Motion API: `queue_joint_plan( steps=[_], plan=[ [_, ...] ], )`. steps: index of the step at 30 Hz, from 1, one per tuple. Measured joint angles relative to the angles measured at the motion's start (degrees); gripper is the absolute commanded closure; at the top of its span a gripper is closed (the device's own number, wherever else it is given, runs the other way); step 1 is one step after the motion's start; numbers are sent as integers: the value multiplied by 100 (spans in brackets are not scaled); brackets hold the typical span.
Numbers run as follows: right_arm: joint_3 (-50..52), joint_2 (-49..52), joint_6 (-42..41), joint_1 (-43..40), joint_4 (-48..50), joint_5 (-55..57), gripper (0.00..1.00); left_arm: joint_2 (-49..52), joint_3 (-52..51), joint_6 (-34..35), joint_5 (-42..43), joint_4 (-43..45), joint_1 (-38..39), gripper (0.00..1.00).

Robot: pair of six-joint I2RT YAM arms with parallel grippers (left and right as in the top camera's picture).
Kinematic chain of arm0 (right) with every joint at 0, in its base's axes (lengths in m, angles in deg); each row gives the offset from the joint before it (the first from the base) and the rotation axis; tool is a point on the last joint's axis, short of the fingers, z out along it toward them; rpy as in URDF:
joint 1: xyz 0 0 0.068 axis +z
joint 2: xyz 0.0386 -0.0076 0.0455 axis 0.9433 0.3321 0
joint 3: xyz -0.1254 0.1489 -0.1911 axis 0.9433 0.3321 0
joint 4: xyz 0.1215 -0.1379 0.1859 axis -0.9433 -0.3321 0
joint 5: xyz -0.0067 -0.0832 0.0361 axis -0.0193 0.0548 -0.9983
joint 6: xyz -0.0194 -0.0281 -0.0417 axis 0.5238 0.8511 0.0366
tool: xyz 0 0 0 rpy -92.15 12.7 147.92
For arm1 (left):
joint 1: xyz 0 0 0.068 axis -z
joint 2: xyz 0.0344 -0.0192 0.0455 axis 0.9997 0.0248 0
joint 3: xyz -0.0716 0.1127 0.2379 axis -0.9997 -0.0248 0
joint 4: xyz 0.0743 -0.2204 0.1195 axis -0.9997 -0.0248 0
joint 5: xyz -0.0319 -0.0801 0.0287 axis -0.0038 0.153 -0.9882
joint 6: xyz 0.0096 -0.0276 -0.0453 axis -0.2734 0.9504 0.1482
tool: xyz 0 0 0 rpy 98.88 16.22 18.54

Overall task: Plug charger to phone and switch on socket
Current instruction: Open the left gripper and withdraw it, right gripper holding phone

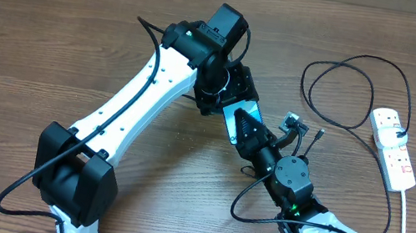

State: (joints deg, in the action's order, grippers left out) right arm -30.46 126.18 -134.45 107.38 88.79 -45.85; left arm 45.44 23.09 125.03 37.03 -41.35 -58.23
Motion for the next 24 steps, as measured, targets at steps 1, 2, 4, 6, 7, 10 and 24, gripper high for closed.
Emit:
queue_joint_plan(
  steps=[1,2,4,6,7,10,24],
  plan=[
    [0,0,7,0,2,-4,96,0,0,-2,0,0,0,23],
    [0,0,24,0,2,-17,96,0,0,0,0,-2,2,21],
    [0,0,76,2,17,-42,96,0,0,0,9,-7,2,18],
    [0,0,116,7,48,-66,96,0,0,2,20,-13,7,16],
    [0,0,131,7,50,-72,96,0,0,2,26,-13,7,13],
    [0,0,107,7,52,-85,96,0,0,-2,39,-15,7,4],
    [-4,0,-1034,-280,-811,-551,96,-15,0,-577,35,-59,-376,0]
  ],
)
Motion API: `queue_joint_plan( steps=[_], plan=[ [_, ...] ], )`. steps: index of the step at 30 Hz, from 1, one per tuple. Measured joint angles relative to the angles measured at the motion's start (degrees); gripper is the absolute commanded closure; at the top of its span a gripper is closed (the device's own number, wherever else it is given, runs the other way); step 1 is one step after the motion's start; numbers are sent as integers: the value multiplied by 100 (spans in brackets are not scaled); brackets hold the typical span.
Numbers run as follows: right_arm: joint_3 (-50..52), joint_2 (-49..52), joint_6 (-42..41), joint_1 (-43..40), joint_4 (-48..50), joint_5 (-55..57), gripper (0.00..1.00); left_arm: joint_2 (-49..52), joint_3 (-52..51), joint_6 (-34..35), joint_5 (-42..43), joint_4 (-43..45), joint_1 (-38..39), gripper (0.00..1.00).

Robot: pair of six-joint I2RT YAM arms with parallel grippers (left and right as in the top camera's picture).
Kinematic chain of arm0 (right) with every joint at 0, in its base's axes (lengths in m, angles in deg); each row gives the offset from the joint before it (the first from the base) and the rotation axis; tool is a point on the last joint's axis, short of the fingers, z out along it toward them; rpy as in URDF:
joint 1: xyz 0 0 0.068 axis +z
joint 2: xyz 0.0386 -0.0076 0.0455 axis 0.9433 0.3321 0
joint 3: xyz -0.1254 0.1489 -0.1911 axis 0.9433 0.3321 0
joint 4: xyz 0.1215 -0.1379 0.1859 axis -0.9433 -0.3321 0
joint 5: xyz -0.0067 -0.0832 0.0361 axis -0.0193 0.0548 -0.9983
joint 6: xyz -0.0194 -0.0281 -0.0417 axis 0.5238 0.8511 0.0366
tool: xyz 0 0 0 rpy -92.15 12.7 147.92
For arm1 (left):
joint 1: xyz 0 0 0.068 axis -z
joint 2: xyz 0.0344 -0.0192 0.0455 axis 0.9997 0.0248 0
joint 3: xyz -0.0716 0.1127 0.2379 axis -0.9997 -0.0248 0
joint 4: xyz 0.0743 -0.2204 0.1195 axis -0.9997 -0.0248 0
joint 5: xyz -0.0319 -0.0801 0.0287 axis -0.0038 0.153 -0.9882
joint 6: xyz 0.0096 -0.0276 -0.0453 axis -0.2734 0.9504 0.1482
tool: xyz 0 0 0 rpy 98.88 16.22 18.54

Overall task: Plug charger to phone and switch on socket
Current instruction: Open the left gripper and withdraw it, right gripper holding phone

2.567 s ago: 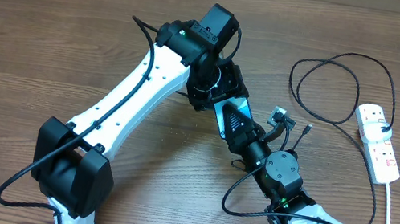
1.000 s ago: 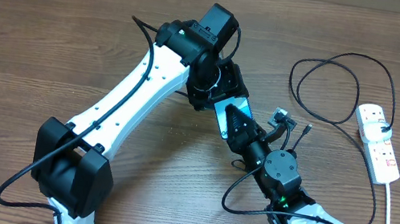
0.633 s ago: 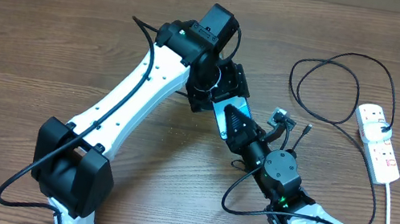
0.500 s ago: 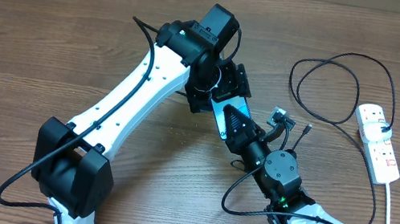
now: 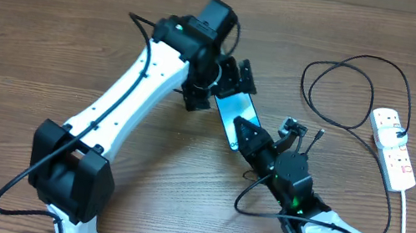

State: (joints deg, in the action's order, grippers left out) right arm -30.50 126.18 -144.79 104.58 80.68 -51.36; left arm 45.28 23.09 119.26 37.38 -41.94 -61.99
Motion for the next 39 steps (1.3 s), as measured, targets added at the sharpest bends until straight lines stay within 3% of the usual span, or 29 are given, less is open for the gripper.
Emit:
queue_joint_plan(
  steps=[6,15,20,28,39],
  plan=[
    [0,0,-1005,-417,-79,-1062,96,-442,0,-402,-507,-431,-407,1],
    [0,0,-3171,-111,46,-2446,96,-2052,0,-721,-1963,-1390,-767,0],
    [0,15,-4072,-9,791,-3023,96,-2660,0,-765,-2610,-1759,-844,1],
    [-9,15,-4468,-9,1810,-3823,96,-3346,0,-734,-3139,-2138,-848,0],
    [-15,15,-4557,-11,916,-3980,96,-4367,0,-197,-3038,-2734,-848,0]
  ],
)
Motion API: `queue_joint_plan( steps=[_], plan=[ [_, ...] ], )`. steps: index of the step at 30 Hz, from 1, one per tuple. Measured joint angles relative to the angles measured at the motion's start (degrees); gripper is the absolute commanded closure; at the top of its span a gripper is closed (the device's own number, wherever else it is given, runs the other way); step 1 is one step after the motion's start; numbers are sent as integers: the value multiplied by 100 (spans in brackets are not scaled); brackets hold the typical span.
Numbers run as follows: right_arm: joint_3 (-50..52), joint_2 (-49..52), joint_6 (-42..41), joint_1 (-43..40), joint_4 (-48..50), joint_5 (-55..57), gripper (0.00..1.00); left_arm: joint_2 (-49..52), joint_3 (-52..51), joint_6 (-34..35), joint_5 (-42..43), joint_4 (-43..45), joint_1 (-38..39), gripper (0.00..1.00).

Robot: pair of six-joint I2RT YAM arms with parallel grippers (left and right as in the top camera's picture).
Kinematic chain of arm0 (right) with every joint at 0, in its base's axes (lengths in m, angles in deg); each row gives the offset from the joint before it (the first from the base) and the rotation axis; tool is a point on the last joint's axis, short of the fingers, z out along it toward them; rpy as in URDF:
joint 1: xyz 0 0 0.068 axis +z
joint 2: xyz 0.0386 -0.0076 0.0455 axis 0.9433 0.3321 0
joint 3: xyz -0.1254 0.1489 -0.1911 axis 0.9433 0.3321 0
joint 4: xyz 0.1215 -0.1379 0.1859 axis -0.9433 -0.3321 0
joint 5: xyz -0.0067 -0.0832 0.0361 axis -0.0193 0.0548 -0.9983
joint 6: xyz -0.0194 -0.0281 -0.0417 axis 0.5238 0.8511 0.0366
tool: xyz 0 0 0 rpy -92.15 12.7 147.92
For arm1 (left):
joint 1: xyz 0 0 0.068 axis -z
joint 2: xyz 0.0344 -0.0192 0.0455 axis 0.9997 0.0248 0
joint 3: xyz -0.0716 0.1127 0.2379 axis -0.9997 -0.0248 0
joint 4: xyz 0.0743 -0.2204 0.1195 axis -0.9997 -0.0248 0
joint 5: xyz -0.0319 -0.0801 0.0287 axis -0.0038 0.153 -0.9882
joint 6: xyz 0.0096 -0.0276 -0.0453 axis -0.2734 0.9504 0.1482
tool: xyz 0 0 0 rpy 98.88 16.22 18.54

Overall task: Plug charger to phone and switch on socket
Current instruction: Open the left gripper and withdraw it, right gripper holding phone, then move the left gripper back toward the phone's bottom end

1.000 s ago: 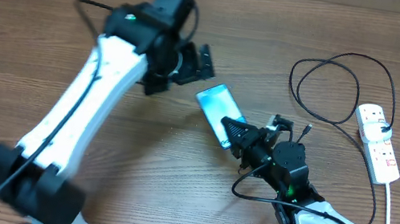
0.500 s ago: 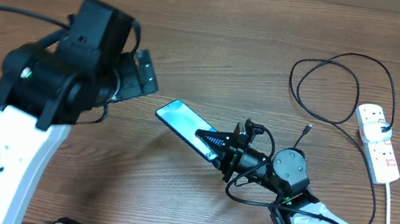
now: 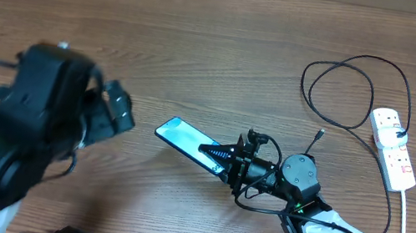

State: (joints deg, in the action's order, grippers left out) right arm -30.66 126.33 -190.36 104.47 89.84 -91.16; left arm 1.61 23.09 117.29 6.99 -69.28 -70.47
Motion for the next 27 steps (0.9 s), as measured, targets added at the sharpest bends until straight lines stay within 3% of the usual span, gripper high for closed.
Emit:
queue_joint_plan(
  steps=[6,13,19,27],
  plan=[
    [0,2,-7,0,-284,15,96,-1040,-107,321,-74,-363,0,0],
    [0,2,-4,0,-310,13,96,-2833,-1303,1078,-356,-223,0,0],
    [0,2,-4,0,-315,20,96,-3598,-2736,1661,-85,1204,0,0],
    [0,2,-2,0,-317,39,96,-3250,-4730,2129,1567,3622,0,0]
  ],
)
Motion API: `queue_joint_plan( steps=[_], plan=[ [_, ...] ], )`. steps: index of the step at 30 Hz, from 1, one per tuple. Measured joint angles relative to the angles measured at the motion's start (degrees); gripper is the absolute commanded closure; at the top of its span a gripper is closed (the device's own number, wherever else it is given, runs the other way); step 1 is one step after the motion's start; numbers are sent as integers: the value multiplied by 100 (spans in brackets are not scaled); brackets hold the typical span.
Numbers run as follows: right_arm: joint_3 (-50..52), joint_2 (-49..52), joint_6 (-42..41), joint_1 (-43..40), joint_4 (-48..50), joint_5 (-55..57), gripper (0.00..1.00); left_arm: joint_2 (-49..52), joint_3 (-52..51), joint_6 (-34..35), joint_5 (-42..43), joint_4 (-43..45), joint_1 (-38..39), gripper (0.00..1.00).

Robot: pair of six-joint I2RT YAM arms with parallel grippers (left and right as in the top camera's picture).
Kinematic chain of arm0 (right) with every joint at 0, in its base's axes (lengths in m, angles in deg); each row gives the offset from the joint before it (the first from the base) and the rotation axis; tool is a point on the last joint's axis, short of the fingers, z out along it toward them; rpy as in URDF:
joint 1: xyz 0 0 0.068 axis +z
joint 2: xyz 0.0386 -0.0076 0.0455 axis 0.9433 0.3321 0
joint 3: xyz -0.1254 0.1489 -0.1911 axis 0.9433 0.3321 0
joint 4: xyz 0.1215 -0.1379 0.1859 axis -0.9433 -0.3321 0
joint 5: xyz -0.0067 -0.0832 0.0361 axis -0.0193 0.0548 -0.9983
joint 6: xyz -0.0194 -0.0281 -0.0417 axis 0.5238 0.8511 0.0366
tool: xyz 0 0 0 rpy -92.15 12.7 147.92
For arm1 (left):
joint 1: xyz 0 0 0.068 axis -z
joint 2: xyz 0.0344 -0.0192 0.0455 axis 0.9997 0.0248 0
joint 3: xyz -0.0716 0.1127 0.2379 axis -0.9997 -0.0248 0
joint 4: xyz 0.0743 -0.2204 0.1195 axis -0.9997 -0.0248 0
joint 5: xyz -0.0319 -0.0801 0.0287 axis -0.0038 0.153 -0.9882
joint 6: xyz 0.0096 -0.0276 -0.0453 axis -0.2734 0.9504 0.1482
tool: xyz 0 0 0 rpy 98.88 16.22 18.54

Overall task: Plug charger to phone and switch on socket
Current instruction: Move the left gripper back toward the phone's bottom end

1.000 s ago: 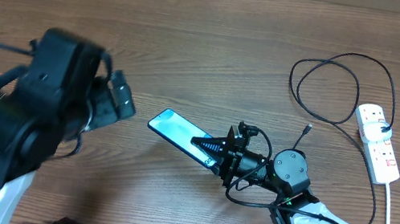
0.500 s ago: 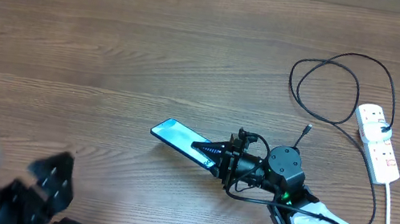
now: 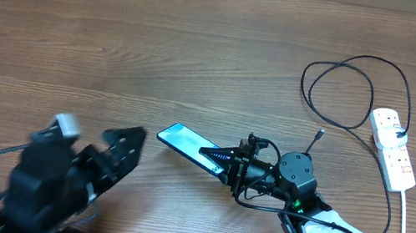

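A phone (image 3: 179,137) with a blue-lit screen lies slantwise on the wooden table (image 3: 79,27), a little right of centre. My right gripper (image 3: 214,156) is shut on its right end, reaching in from the right. The black charger cable (image 3: 348,89) loops across the far right. Its free plug (image 3: 319,135) rests on the wood just above my right wrist. The cable runs to a white power strip (image 3: 393,147) with a red switch (image 3: 407,173). Low at the front left, my left gripper (image 3: 122,149) stands open and empty, a short way left of the phone.
The strip's white lead (image 3: 407,213) runs down the right edge toward the front. My right arm comes in from the bottom right corner. The left arm (image 3: 53,184) fills the bottom left, blurred and close to the camera.
My left arm has dropped from the left side of the table to the front left edge, its gripper still open. The right gripper and phone have hardly shifted.
At first both grippers were at the phone mid-table, left on its upper end and right on its lower end. Then the left gripper stood open at the top end. Later it was far left, and the phone lay flatter in the right gripper, where it stays.
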State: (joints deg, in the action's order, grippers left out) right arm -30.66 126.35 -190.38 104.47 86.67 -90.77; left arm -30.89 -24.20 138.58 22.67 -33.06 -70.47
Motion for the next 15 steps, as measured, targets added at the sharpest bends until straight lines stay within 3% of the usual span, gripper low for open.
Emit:
queue_joint_plan(
  steps=[6,15],
  plan=[
    [0,0,2,0,-2,2,96,704,-710,863,785,905,0,0],
    [0,0,2,0,76,17,96,2166,-745,1202,1945,1880,0,3]
  ],
)
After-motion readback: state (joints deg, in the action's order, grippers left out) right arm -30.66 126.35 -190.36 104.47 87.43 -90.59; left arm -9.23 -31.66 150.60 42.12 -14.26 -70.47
